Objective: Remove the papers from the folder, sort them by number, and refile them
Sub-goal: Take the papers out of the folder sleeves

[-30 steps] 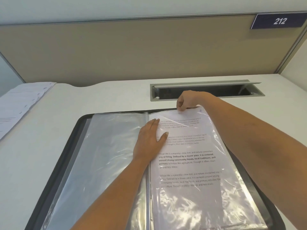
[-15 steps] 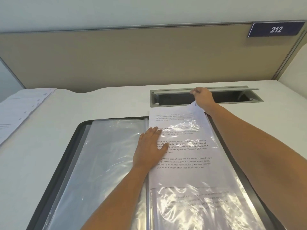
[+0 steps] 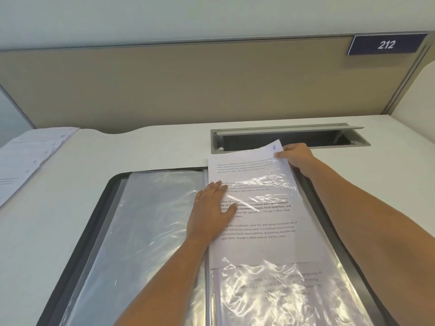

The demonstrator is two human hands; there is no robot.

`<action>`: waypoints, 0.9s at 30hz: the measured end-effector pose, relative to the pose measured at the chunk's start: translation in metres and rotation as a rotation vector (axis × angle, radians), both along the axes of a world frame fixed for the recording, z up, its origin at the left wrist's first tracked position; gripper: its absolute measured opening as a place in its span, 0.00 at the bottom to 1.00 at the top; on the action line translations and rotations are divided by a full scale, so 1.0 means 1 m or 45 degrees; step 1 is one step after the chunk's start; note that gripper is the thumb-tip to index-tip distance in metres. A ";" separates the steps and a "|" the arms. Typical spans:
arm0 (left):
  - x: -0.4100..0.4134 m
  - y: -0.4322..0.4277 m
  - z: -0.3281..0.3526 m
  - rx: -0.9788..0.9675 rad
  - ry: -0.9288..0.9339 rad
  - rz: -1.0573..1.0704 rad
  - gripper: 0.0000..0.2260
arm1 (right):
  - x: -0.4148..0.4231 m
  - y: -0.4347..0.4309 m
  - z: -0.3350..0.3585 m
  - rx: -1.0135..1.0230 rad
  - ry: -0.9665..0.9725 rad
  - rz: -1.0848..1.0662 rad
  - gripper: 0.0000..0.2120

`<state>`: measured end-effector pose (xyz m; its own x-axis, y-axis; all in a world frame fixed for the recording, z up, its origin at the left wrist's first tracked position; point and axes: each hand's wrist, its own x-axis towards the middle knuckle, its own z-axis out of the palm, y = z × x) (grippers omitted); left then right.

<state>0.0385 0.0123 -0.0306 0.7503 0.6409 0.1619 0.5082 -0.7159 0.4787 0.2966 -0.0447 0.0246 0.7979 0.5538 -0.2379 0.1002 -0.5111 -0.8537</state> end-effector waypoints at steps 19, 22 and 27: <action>-0.004 -0.002 -0.001 -0.030 0.010 0.009 0.29 | -0.005 0.005 0.008 0.284 0.273 0.142 0.17; -0.004 -0.001 -0.001 -0.023 0.007 0.004 0.26 | -0.005 0.009 0.016 0.322 0.234 0.097 0.18; -0.003 -0.003 0.001 -0.010 0.022 0.004 0.36 | -0.002 0.020 0.031 0.446 0.213 0.041 0.16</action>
